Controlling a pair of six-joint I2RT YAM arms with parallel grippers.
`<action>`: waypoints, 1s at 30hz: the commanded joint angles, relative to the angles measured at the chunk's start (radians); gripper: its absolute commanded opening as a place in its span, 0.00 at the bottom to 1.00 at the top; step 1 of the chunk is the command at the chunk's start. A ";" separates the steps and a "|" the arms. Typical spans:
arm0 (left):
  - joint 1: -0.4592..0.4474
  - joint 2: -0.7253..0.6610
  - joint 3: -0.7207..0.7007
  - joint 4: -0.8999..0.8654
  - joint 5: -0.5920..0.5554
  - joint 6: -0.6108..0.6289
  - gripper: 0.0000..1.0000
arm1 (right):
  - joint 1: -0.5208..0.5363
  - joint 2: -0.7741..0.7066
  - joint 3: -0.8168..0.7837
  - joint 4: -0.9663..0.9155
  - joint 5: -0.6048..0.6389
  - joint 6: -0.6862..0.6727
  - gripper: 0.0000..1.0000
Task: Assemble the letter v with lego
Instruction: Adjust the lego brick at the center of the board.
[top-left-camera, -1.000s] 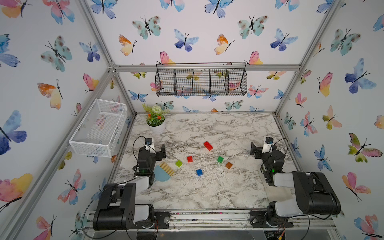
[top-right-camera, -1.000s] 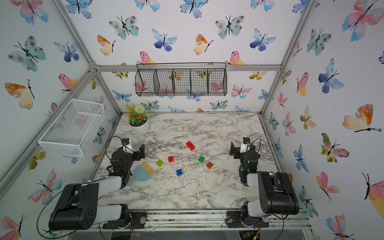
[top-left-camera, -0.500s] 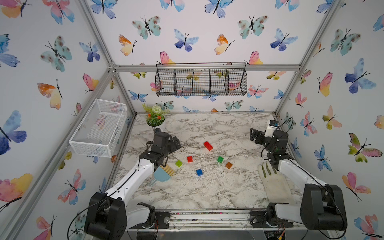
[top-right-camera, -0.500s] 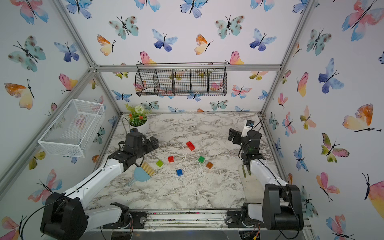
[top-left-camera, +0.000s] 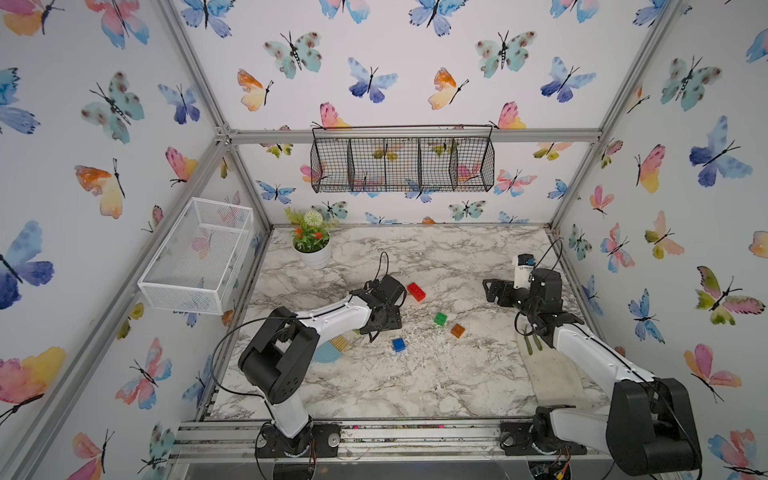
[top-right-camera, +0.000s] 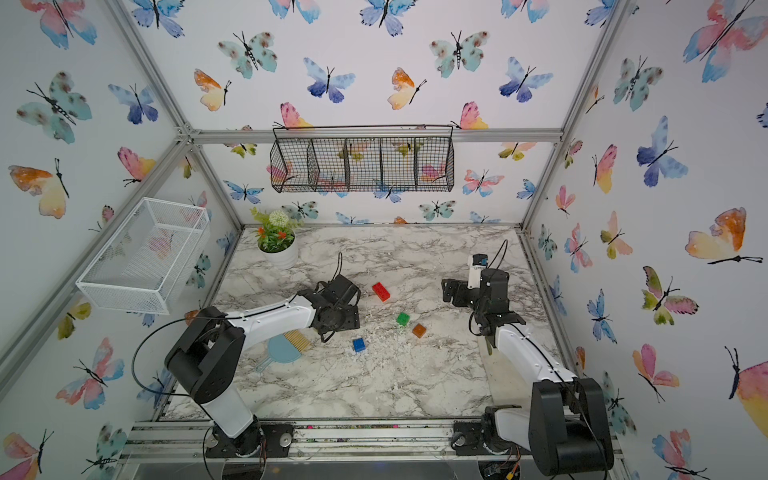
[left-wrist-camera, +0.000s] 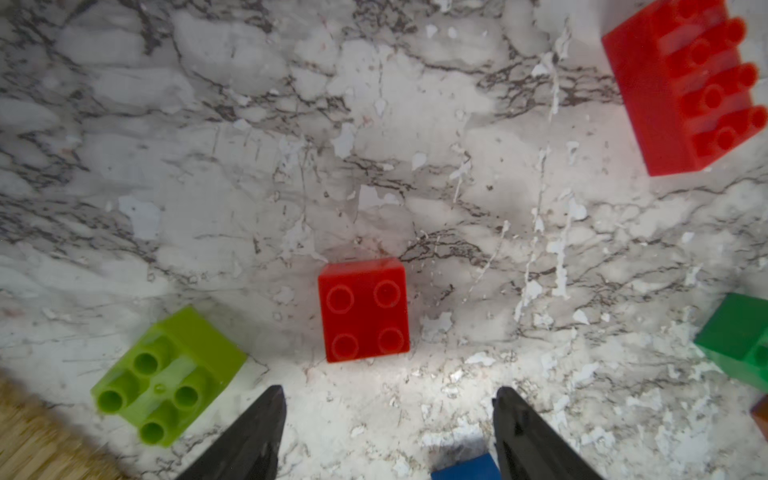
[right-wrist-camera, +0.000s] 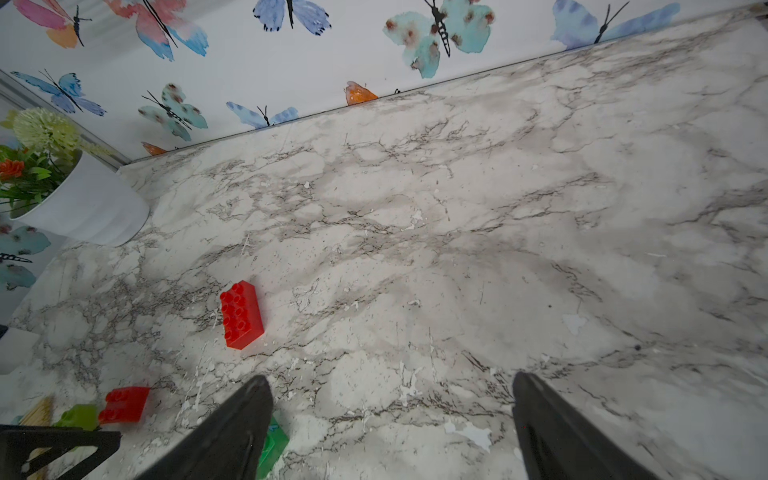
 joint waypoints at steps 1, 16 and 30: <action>0.002 0.047 0.047 -0.055 -0.069 -0.009 0.74 | 0.005 -0.016 -0.008 -0.017 -0.019 -0.020 0.93; 0.026 0.203 0.146 -0.055 -0.087 0.011 0.52 | 0.005 0.001 0.001 -0.023 -0.053 -0.034 0.89; -0.050 0.289 0.275 -0.083 -0.029 -0.004 0.40 | 0.017 0.054 0.030 -0.077 -0.140 -0.003 0.83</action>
